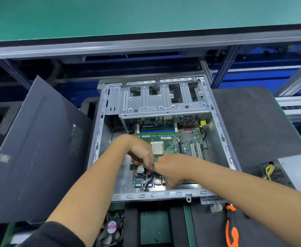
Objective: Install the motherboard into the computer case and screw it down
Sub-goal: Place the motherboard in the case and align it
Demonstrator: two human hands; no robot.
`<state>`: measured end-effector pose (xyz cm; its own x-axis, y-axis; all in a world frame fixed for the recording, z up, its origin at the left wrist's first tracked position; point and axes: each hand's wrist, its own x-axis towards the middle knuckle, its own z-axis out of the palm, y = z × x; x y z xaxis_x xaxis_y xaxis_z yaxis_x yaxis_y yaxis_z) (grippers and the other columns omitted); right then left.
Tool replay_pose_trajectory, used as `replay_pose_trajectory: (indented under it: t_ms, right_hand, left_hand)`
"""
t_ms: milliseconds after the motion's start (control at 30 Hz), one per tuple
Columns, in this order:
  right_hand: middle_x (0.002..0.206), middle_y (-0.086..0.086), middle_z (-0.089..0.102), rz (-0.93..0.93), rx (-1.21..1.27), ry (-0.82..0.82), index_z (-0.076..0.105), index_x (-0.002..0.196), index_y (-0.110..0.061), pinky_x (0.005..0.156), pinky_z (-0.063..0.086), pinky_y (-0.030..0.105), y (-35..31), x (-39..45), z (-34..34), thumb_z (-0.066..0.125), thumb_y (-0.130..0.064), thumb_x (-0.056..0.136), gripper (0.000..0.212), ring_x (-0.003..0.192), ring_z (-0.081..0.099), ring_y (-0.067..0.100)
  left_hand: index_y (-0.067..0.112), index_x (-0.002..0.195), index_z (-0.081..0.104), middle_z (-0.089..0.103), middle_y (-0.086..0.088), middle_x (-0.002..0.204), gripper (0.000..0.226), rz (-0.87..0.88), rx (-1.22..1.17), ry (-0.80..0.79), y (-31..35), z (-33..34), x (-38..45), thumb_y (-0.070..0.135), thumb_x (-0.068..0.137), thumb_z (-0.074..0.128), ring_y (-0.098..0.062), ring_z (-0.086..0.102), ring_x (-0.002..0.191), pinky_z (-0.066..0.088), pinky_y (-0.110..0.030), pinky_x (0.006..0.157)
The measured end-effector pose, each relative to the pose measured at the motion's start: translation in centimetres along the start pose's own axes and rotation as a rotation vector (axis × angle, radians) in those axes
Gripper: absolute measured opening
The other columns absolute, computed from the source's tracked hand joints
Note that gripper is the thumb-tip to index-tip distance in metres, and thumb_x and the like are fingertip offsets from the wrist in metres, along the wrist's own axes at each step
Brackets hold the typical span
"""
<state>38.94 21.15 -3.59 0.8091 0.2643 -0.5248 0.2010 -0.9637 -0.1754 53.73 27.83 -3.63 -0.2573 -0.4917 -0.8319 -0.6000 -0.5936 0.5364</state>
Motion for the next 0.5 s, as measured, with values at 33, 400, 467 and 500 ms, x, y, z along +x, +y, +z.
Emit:
replay_pose_trajectory:
  t_ms: [33, 400, 467, 500]
  right_hand:
    - [0.061, -0.003, 0.043, 0.01, -0.001, 0.001, 0.048, 0.069, -0.01, 0.056, 0.04, 0.029, 0.04, 0.04, 0.1, 0.079, -0.025, 0.072, 0.035, 0.059, 0.047, 0.018]
    - [0.059, 0.004, 0.043, -0.016, 0.055, -0.097, 0.037, 0.06, -0.012, 0.04, 0.03, 0.025, 0.08, -0.5, -0.06, 0.062, -0.003, 0.078, 0.032, 0.049, 0.038, 0.015]
    - [0.059, 0.006, 0.041, -0.028, 0.073, -0.113, 0.041, 0.062, -0.008, 0.039, 0.027, 0.025, -0.08, -0.62, -0.02, 0.055, 0.002, 0.078, 0.023, 0.049, 0.035, 0.017]
    - [0.06, 0.006, 0.041, -0.032, 0.081, -0.122, 0.043, 0.063, -0.007, 0.039, 0.027, 0.026, -0.14, -0.67, -0.05, 0.053, 0.002, 0.078, 0.021, 0.049, 0.035, 0.018]
  left_hand:
    - [0.012, 0.076, 0.069, 0.054, -0.015, 0.074, 0.015, 0.001, -0.002, -0.005, -0.01, -0.02, 0.05, 0.009, 0.089, 0.062, -0.008, 0.036, 0.039, 0.028, -0.016, 0.04]
    - [0.009, 0.079, 0.068, 0.065, -0.009, 0.082, 0.017, -0.012, -0.089, -0.007, -0.26, -0.01, 0.49, 0.011, 0.093, 0.057, -0.007, 0.049, 0.047, 0.042, -0.017, 0.047]
    - [0.007, 0.083, 0.068, 0.065, -0.009, 0.084, 0.018, -0.029, -0.084, -0.03, -0.38, -0.01, 0.45, 0.014, 0.094, 0.056, -0.006, 0.051, 0.047, 0.045, -0.017, 0.049]
    - [0.006, 0.083, 0.068, 0.064, -0.008, 0.082, 0.018, -0.033, -0.081, -0.028, -0.42, -0.01, 0.44, 0.015, 0.094, 0.057, -0.006, 0.052, 0.047, 0.046, -0.017, 0.049]
